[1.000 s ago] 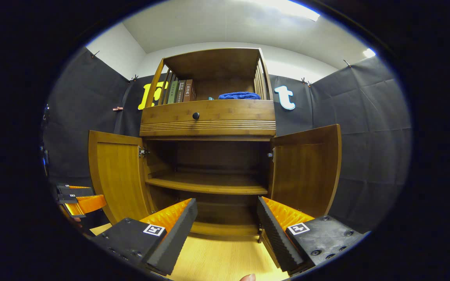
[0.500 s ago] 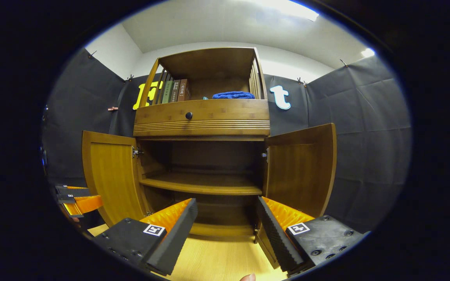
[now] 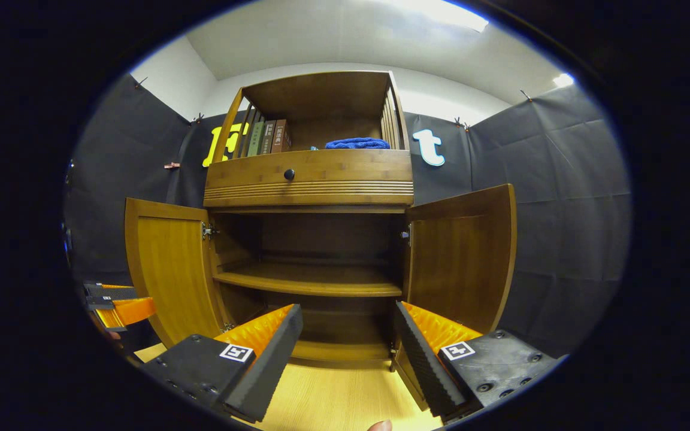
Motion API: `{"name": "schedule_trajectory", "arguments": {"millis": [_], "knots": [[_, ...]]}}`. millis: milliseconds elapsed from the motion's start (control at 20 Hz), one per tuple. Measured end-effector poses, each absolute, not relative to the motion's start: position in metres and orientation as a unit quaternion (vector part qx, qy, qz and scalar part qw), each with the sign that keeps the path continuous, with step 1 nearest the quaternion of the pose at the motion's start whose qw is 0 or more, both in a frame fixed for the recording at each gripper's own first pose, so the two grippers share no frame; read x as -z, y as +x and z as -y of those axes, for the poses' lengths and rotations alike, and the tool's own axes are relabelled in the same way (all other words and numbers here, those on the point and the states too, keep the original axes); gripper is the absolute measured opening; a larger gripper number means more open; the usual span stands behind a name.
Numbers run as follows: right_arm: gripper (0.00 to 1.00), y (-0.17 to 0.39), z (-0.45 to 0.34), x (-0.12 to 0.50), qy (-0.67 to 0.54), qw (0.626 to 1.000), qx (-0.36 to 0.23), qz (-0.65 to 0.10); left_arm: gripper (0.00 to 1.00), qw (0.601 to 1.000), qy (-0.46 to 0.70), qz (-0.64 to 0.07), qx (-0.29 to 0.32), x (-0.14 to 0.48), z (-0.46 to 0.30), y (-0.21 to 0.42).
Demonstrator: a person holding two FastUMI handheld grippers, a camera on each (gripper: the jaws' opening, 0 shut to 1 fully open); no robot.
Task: Open the right door of the double-door shoe cabinet with the right hand, and open the left door with the left hand.
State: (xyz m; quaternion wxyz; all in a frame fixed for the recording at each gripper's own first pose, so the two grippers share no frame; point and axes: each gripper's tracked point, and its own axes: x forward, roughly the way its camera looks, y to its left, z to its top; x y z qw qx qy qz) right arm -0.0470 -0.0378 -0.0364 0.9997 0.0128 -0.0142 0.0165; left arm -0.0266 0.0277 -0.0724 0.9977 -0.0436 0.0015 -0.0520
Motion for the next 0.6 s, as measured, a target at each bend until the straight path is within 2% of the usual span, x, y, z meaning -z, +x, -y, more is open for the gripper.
{"name": "schedule_trajectory", "arguments": {"millis": [150, 200, 350, 600], "knots": [[0.96, -0.047, 0.0374, 0.0352, 0.013, 1.0, -0.016, 0.015, 0.95, 0.998, -0.044, -0.001, 0.053, 0.0736, -0.0272, -0.026], [1.0, -0.0474, 0.0368, 0.035, 0.012, 1.0, -0.016, 0.016, 0.97, 0.998, -0.044, -0.001, 0.054, 0.0735, -0.0264, -0.026], [0.96, -0.048, 0.0384, 0.035, 0.011, 1.0, -0.016, 0.017, 0.97, 0.998, -0.042, 0.0, 0.056, 0.0724, -0.0257, -0.0256], [0.96, -0.0487, 0.0377, 0.0359, 0.012, 1.0, -0.016, 0.014, 0.95, 0.997, -0.046, -0.001, 0.057, 0.0736, -0.0252, -0.0263]]}}
